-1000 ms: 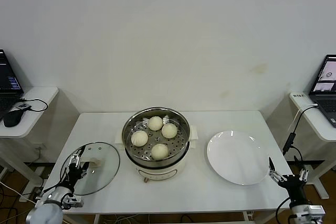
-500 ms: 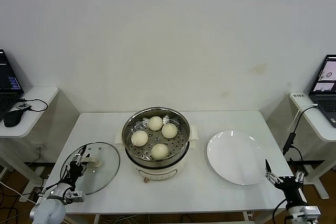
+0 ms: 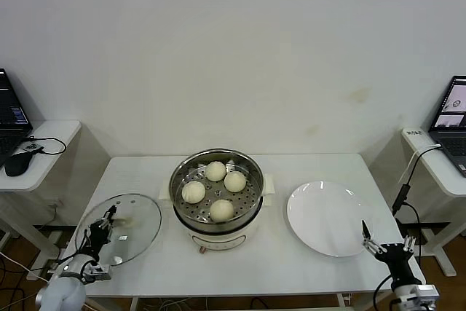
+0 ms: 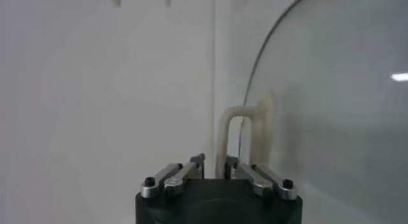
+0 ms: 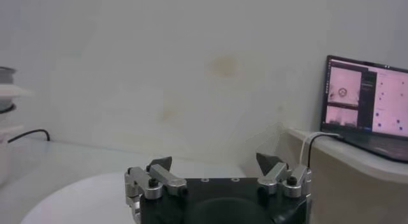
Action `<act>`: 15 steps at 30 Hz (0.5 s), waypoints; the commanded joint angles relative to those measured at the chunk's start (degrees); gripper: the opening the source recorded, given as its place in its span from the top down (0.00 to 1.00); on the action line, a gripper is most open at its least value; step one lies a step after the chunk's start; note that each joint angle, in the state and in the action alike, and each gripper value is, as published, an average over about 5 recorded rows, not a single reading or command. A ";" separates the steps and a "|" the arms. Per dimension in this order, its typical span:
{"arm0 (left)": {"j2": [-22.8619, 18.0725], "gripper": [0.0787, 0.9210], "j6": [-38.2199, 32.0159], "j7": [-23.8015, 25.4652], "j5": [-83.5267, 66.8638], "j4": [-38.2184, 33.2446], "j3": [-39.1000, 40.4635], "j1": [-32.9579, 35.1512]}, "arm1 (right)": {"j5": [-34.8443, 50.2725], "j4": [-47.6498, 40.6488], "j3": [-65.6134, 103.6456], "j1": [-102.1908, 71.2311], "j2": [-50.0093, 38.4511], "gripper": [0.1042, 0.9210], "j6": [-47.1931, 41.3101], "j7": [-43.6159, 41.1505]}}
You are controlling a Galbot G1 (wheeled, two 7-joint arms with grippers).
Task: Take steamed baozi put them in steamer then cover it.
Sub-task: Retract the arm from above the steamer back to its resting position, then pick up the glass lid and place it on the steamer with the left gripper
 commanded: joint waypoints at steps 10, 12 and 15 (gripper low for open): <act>3.16 0.93 12.20 9.85 -4.37 -28.00 -9.67 7.64 | -2.45 0.71 -1.71 0.54 -0.13 0.12 0.67 0.07; 3.79 0.93 13.30 11.21 -4.75 -30.10 -9.58 6.89 | -3.73 0.65 -1.73 0.53 0.13 0.12 1.07 0.12; 4.82 0.93 14.82 13.25 -6.21 -33.26 -8.17 5.89 | -4.83 1.11 -1.74 0.25 0.56 0.12 1.23 0.22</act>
